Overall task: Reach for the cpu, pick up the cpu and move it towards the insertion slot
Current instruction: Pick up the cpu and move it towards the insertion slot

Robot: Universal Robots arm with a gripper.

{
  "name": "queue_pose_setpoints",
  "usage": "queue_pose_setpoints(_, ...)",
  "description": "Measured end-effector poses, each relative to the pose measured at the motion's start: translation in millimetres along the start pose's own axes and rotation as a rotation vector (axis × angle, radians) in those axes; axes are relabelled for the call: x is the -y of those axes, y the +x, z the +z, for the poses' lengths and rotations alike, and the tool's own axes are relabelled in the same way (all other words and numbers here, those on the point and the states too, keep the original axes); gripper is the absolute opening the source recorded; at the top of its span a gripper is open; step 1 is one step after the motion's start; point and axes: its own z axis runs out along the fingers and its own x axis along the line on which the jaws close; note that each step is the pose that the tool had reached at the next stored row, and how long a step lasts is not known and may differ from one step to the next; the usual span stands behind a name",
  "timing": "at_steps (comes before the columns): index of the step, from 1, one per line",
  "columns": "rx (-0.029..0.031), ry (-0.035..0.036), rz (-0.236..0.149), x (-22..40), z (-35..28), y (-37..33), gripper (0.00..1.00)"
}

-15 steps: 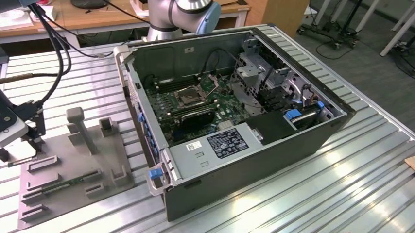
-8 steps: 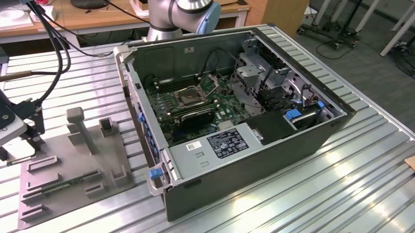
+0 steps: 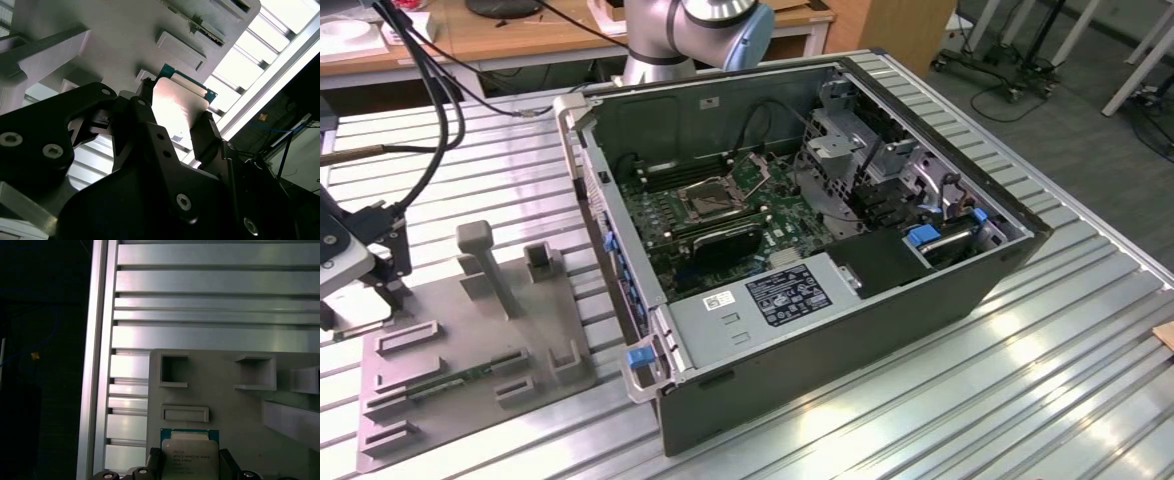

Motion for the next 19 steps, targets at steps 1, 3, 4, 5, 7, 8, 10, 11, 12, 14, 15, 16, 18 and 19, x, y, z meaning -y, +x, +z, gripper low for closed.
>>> queue_pose_setpoints(1,0.0000,0.0000,0.000,0.0,-0.4,0.0,0.54)
queue_pose_setpoints(3,0.0000,0.0000,0.000,0.0,-0.4,0.0,0.54)
queue_pose_setpoints(4,0.0001,0.0000,0.000,0.0,-0.4,0.0,0.54)
queue_pose_setpoints(5,0.0000,0.0000,0.000,0.0,-0.4,0.0,0.54)
queue_pose_setpoints(7,0.0000,0.0000,0.000,0.0,-0.4,0.0,0.54)
queue_pose_setpoints(8,0.0000,0.0000,0.000,0.0,-0.4,0.0,0.54)
queue_pose_setpoints(10,-0.0004,0.0003,0.000,0.0,-1.2,0.0,0.54)
queue_pose_setpoints(11,-0.0005,0.0003,0.000,-0.1,-2.1,0.0,0.54)
queue_pose_setpoints(12,-0.0001,0.0000,0.000,-0.1,-2.7,0.0,0.54)
queue_pose_setpoints(14,-0.0001,0.0001,0.000,-0.2,-5.2,0.0,0.54)
queue_pose_setpoints(15,-0.0001,0.0000,0.000,-0.3,-6.5,0.0,0.54)
queue_pose_setpoints(16,0.0000,0.0000,0.000,-0.3,-7.8,-0.1,0.54)
queue_pose_setpoints(18,0.0000,-0.0001,0.000,-0.5,-10.4,-0.1,0.54)
queue_pose_setpoints(19,0.0000,0.0000,0.000,-0.5,-11.5,-0.1,0.54)
